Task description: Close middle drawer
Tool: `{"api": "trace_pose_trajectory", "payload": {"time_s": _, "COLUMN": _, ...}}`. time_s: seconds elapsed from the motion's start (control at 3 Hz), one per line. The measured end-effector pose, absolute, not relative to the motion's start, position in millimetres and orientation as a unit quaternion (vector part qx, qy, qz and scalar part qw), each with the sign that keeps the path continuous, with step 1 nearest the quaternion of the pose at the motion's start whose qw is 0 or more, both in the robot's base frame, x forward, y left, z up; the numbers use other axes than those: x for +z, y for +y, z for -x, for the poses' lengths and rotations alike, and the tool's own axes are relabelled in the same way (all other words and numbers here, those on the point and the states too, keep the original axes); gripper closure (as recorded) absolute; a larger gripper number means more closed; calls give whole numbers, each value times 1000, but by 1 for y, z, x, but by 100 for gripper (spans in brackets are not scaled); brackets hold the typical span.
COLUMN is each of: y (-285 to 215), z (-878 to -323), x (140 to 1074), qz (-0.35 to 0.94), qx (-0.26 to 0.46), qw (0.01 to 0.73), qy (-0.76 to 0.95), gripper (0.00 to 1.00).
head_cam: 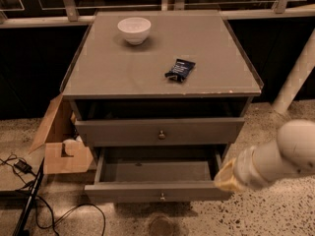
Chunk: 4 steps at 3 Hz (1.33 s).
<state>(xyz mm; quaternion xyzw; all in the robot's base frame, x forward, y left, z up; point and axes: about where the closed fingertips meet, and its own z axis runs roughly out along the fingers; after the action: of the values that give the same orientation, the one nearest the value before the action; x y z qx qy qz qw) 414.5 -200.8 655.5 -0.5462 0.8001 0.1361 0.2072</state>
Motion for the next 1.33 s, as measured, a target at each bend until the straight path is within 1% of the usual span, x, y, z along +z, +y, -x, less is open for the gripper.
{"api": "trace_pose_trajectory", "payload": {"time_s": 0.33, "y": -206, "z": -408, "x": 581, "qz": 543, "qx": 143, "qw": 232, "qy": 795, "gripper": 100}}
{"api": "trace_pose_trajectory", "payload": {"time_s": 0.67, "y": -210, "z": -413, "x": 511, "qz": 539, "qx": 167, "qw": 239, "qy": 790, "gripper": 100}}
{"api": "trace_pose_trajectory", "payload": {"time_s": 1.0, "y": -201, "z": -403, "x": 486, "qz": 532, "qx": 192, "qw": 230, "qy": 791, "gripper": 100}}
{"api": "trace_pose_trajectory", "payload": {"time_s": 1.33, "y": -201, "z": -403, "x": 486, "qz": 532, "qx": 192, "qw": 230, "qy": 791, "gripper": 100}}
